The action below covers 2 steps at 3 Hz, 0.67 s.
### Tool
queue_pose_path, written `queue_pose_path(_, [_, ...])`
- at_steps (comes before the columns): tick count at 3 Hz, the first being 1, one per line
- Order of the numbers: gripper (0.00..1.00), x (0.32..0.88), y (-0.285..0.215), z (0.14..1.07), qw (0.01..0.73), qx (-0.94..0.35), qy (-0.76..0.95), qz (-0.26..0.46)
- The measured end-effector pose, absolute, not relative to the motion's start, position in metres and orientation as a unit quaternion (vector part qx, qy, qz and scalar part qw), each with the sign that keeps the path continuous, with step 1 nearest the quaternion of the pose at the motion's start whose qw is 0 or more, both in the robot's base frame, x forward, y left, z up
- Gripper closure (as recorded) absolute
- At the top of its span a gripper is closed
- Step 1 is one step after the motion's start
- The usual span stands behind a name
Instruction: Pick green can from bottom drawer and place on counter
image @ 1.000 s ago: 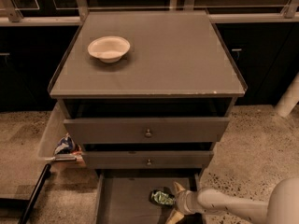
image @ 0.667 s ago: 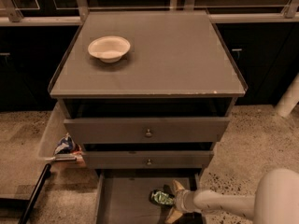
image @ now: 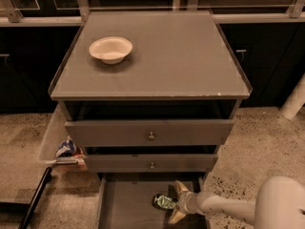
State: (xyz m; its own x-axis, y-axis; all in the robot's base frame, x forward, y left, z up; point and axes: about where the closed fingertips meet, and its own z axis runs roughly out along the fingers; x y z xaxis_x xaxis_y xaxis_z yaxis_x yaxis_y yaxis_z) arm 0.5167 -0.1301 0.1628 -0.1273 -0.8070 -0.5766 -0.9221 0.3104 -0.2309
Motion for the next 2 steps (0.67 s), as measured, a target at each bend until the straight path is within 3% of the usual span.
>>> queue_pose_path(2, [0.00,0.5211,-0.1230,0.1465,0.326,-0.565,0.746,0.132])
